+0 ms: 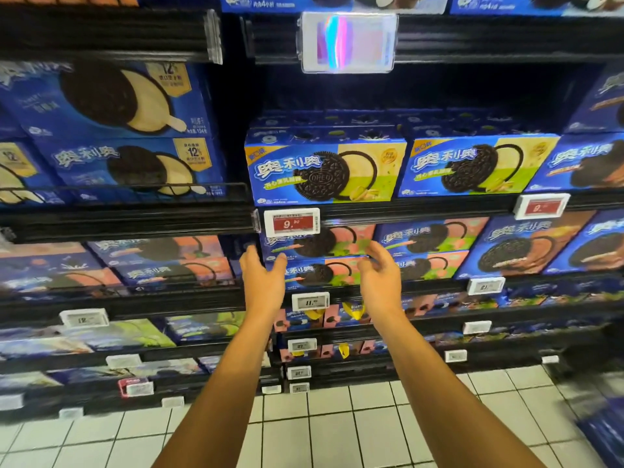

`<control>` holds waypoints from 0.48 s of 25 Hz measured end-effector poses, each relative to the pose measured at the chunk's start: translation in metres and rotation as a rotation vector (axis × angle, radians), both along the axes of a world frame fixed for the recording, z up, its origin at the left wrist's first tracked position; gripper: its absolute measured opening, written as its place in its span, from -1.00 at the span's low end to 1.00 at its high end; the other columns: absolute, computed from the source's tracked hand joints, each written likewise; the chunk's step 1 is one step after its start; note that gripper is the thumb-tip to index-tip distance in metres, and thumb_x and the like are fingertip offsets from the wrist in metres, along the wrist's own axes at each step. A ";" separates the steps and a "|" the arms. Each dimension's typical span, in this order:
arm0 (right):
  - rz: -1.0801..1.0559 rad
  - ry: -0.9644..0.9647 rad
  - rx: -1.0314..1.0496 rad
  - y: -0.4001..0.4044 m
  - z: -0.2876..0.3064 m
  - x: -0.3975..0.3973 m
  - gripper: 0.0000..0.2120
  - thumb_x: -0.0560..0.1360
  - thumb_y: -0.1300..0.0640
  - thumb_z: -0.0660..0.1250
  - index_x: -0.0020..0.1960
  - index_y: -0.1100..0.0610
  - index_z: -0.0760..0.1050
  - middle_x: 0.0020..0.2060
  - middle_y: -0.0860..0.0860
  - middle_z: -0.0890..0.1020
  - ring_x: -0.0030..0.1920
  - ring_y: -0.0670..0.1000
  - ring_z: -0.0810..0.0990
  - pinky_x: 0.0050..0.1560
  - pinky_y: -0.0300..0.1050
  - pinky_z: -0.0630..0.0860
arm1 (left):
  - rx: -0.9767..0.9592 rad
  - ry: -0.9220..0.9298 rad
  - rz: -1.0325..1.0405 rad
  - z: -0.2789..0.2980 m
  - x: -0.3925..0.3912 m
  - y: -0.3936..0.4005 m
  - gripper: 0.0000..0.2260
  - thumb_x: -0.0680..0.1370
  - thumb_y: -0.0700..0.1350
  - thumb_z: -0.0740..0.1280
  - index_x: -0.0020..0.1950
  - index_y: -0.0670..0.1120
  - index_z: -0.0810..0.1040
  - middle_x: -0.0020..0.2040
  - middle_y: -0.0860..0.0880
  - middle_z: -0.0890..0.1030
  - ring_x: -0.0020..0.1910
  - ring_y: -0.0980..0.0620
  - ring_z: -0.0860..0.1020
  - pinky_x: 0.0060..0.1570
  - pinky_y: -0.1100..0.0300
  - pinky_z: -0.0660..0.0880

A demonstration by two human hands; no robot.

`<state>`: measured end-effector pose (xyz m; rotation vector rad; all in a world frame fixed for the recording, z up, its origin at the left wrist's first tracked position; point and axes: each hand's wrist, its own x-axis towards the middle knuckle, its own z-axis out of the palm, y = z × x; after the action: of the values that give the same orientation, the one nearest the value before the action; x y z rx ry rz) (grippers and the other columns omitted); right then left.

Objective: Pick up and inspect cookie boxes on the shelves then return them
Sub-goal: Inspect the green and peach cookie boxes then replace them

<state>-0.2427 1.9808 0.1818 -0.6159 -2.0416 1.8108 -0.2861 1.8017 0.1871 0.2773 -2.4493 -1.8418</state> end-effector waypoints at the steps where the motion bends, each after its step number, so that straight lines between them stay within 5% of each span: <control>1: -0.001 0.002 0.005 0.000 -0.001 -0.001 -0.64 0.65 0.27 0.21 0.44 0.14 0.42 0.16 -0.06 0.54 -0.12 -0.46 0.54 -0.25 -0.52 0.45 | -0.029 0.037 0.007 -0.001 -0.002 0.001 -0.43 0.62 -0.01 0.31 0.56 -0.13 0.18 0.53 -0.09 0.24 0.50 -0.10 0.25 0.40 0.01 0.26; 5: -0.028 -0.002 -0.001 0.002 -0.004 0.002 -0.61 0.65 0.31 0.22 0.46 0.17 0.39 0.22 -0.02 0.51 -0.03 -0.32 0.56 -0.27 -0.57 0.42 | -0.031 0.102 0.050 0.001 -0.009 0.005 -0.58 0.56 0.01 0.40 0.36 -0.10 0.42 0.18 -0.02 0.53 0.08 -0.07 0.53 0.00 0.09 0.40; 7: -0.024 -0.013 0.004 0.004 -0.005 0.002 -0.60 0.64 0.32 0.22 0.47 0.20 0.37 0.25 0.03 0.51 -0.06 -0.35 0.58 -0.27 -0.59 0.41 | -0.017 0.090 0.075 0.002 -0.015 0.005 -0.56 0.55 0.02 0.42 0.35 -0.10 0.43 0.18 -0.06 0.58 0.08 -0.08 0.55 -0.03 0.08 0.43; 12: -0.021 -0.024 0.006 0.009 -0.005 -0.004 -0.61 0.64 0.33 0.22 0.45 0.17 0.40 0.32 0.07 0.53 0.24 -0.02 0.48 -0.22 -0.59 0.42 | -0.030 0.164 0.097 0.001 -0.027 -0.001 -0.61 0.54 0.03 0.42 0.28 -0.15 0.54 0.15 -0.11 0.65 0.08 -0.08 0.58 -0.04 0.08 0.47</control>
<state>-0.2468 1.9893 0.1769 -0.6576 -2.0475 1.7937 -0.3132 1.8009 0.1878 0.2294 -2.3102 -1.7145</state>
